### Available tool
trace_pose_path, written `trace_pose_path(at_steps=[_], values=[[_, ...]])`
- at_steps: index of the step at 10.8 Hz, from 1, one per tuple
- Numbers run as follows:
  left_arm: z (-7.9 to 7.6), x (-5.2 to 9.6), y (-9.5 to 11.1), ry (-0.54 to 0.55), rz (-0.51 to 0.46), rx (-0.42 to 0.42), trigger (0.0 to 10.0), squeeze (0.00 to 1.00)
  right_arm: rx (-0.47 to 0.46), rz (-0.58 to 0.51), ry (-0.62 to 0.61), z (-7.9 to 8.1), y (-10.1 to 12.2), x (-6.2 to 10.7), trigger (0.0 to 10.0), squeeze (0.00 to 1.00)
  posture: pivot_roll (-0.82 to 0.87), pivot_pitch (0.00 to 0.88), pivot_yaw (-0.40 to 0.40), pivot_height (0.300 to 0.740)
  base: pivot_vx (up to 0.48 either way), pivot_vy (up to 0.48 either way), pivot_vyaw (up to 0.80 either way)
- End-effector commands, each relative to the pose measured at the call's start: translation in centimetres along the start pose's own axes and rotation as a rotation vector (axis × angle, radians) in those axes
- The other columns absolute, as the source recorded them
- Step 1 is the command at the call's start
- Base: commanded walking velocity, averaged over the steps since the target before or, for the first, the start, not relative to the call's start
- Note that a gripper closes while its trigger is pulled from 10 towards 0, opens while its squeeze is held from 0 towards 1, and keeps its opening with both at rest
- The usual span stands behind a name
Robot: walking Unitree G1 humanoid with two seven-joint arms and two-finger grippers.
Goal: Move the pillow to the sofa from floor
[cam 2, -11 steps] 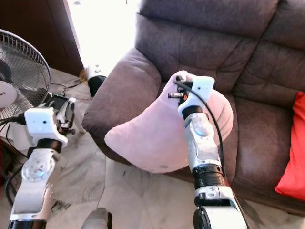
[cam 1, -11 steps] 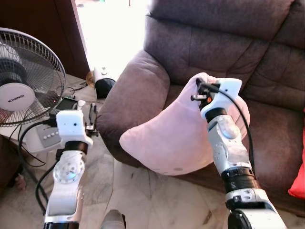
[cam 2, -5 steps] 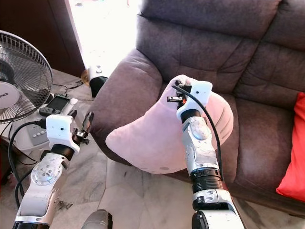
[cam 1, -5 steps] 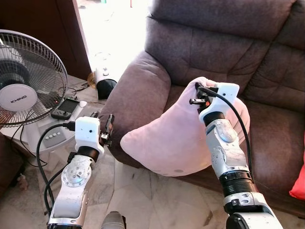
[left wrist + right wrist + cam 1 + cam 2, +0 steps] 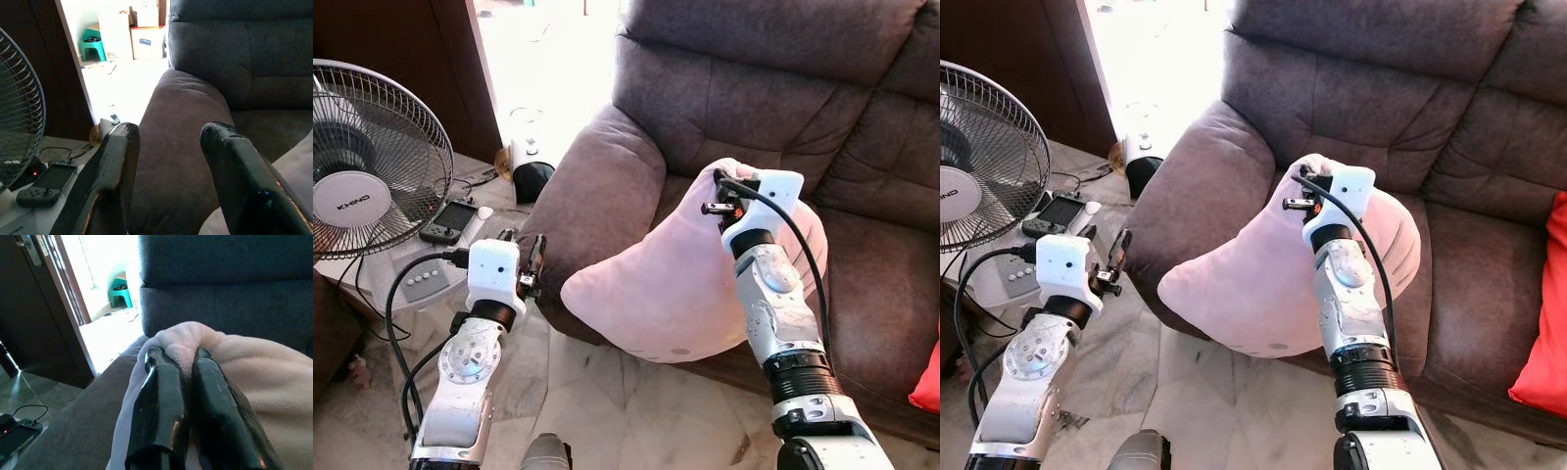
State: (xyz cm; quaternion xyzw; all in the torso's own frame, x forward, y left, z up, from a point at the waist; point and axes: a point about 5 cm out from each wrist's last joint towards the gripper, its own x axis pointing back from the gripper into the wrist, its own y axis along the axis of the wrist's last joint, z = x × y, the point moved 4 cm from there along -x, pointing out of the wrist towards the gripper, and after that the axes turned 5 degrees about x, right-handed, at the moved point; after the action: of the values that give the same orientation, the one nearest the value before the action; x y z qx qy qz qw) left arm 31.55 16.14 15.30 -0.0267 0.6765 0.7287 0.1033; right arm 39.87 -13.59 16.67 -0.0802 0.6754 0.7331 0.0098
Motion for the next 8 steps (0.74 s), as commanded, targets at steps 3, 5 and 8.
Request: trace_pose_path(at_steps=[3,5,8], values=[[0.11,-0.19,0.29,0.003,-0.017,-0.008,10.0,0.00,0.001,-0.029,0.001,0.24,0.76,-0.15,10.0,0.00,0.11,0.077,-0.076,0.740,0.270,0.000,0.00],[0.14,-0.27,0.33,0.003,-0.022,-0.011,10.0,0.00,0.008,-0.033,0.007,0.36,0.91,-0.23,10.0,0.00,0.10,0.058,-0.075,0.740,0.270,0.000,0.00],[0.12,-0.56,0.58,0.003,-0.034,-0.012,10.0,0.00,0.029,-0.054,0.036,1.02,1.43,-0.47,10.0,0.00,0.11,0.045,-0.076,0.740,0.268,0.000,0.00]])
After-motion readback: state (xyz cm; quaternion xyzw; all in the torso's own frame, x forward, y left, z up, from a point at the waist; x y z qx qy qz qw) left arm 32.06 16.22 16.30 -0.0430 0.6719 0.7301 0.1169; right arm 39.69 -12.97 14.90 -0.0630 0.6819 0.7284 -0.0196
